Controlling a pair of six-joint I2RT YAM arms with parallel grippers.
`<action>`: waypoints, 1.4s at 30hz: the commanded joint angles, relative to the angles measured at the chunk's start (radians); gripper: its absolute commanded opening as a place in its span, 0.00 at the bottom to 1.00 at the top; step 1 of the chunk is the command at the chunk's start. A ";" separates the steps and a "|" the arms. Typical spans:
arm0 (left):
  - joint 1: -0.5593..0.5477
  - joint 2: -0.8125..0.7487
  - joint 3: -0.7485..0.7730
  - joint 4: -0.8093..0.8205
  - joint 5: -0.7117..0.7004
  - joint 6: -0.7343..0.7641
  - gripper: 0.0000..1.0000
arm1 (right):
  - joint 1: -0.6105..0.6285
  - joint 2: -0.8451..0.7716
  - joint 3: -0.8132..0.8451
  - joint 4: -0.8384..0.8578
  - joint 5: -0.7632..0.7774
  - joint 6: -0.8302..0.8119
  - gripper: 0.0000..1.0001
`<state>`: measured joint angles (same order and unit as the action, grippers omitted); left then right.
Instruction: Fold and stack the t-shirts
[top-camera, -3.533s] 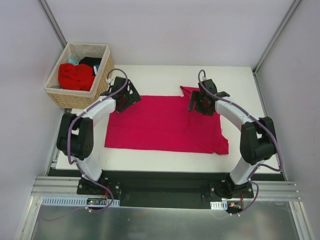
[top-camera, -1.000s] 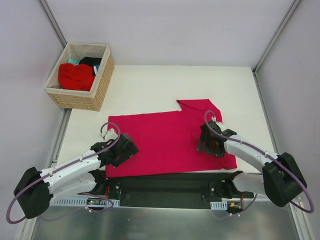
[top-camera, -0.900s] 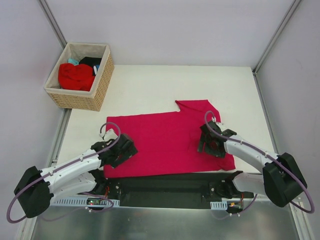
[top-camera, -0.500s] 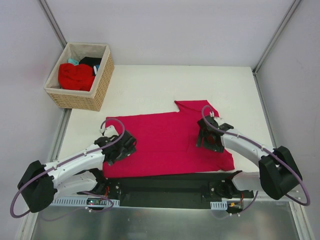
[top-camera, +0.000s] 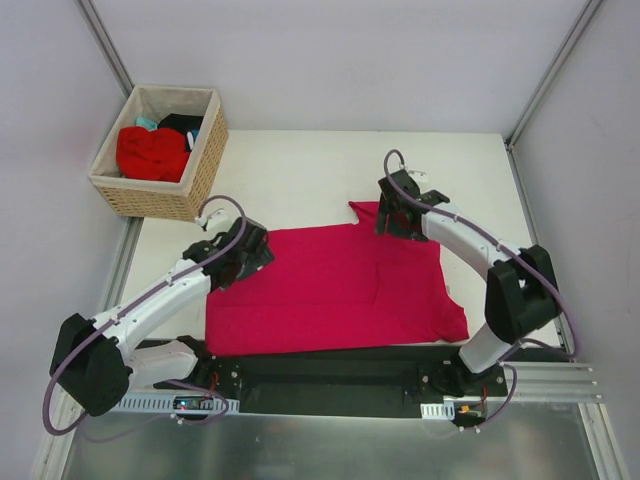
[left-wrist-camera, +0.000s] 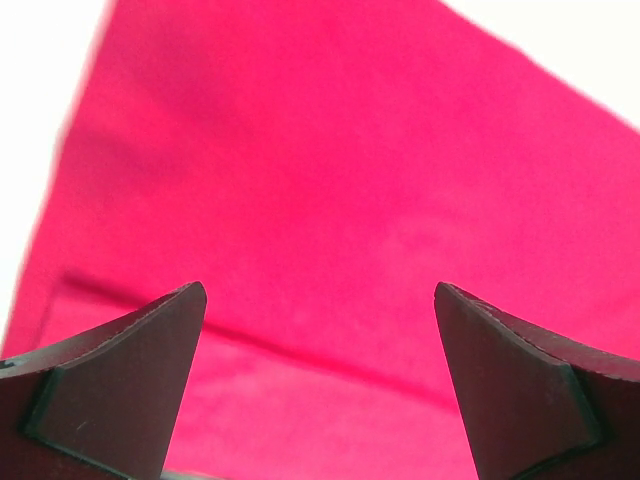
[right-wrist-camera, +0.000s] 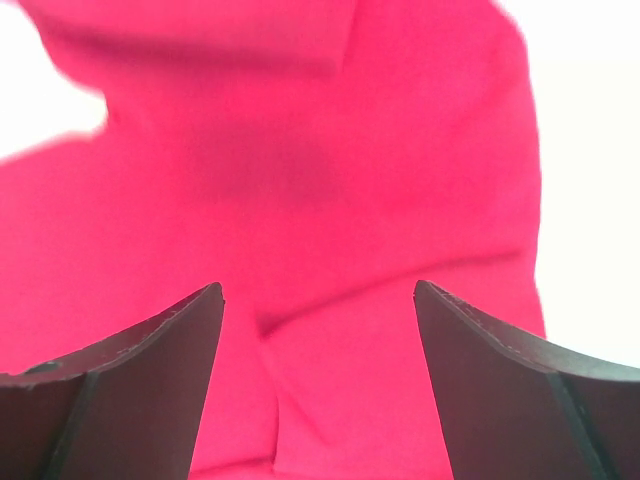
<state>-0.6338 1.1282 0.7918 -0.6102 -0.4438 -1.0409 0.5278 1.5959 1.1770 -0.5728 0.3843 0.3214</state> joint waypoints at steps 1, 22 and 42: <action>0.135 0.014 -0.022 0.085 0.041 0.097 0.99 | -0.073 0.087 0.140 -0.002 0.022 -0.106 0.81; 0.546 0.381 0.144 0.411 0.290 0.183 0.99 | -0.195 0.207 0.223 0.191 -0.202 -0.214 0.74; 0.666 0.458 0.126 0.415 0.330 0.205 0.79 | -0.196 0.205 0.185 0.223 -0.248 -0.189 0.73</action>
<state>0.0204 1.5536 0.9367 -0.1520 -0.1337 -0.8421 0.3359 1.8278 1.3636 -0.3763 0.1486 0.1230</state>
